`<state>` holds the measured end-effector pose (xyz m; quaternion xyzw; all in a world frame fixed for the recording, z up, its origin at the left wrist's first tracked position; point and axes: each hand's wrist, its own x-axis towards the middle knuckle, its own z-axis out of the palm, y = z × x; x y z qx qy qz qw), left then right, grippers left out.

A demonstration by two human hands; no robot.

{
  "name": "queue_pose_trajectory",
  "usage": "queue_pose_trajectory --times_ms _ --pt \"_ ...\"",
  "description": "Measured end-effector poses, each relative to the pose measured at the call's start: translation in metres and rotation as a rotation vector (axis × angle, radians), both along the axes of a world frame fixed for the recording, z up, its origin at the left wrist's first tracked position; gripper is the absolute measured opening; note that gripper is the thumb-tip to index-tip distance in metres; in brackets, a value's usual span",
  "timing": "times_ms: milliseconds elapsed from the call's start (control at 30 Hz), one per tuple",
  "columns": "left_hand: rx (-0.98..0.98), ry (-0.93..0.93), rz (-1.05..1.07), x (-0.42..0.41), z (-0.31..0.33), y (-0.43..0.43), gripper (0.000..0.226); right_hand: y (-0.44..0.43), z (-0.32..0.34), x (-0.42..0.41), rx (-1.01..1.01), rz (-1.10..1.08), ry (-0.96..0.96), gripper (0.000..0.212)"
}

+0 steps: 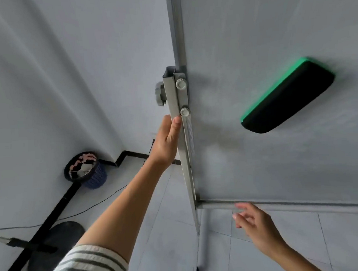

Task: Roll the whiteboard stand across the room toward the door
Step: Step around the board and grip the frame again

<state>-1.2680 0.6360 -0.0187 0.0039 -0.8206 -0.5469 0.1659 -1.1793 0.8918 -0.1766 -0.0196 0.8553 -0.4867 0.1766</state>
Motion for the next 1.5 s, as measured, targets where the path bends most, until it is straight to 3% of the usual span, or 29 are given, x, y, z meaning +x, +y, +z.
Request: queue_pose_trajectory --times_ms 67,167,267,567,733,800,900,967,1033,1233,1500 --pt "-0.008 0.014 -0.027 -0.029 -0.001 -0.009 0.047 -0.006 0.001 -0.005 -0.007 -0.079 0.002 0.015" --pt "-0.019 0.051 -0.04 -0.073 -0.005 -0.023 0.047 -0.005 -0.001 -0.015 -0.003 -0.18 -0.013 0.014" --pt "-0.006 0.089 -0.05 -0.109 -0.005 -0.031 0.033 -0.002 -0.005 -0.036 -0.02 -0.286 -0.036 0.012" --pt "-0.005 0.127 -0.087 -0.187 -0.004 -0.047 0.033 -0.011 -0.001 -0.112 -0.004 -0.412 -0.041 0.009" --pt "0.032 0.114 -0.167 -0.201 -0.011 -0.055 0.03 -0.029 0.008 -0.116 -0.004 -0.511 -0.008 0.015" --pt "0.046 -0.002 -0.18 -0.194 -0.034 -0.059 0.03 -0.035 0.009 -0.102 -0.028 -0.604 -0.017 0.017" --pt "-0.027 -0.432 -0.122 -0.164 -0.098 -0.069 0.034 -0.045 0.009 -0.066 -0.047 -0.787 -0.016 0.018" --pt "-0.07 -0.681 -0.241 -0.137 -0.134 -0.069 0.023 -0.05 0.009 -0.036 -0.056 -0.906 -0.025 0.016" --pt "-0.082 -0.809 -0.438 -0.112 -0.149 -0.056 0.009 -0.051 0.007 -0.003 -0.061 -1.011 -0.05 0.015" --pt "-0.092 -0.811 -0.784 -0.073 -0.138 0.025 0.009 -0.028 0.008 0.094 -0.083 -1.346 -0.065 0.015" --pt "-0.2 -0.757 -0.985 -0.038 -0.133 0.185 0.01 0.067 -0.012 0.182 -0.149 -1.655 -0.069 0.014"
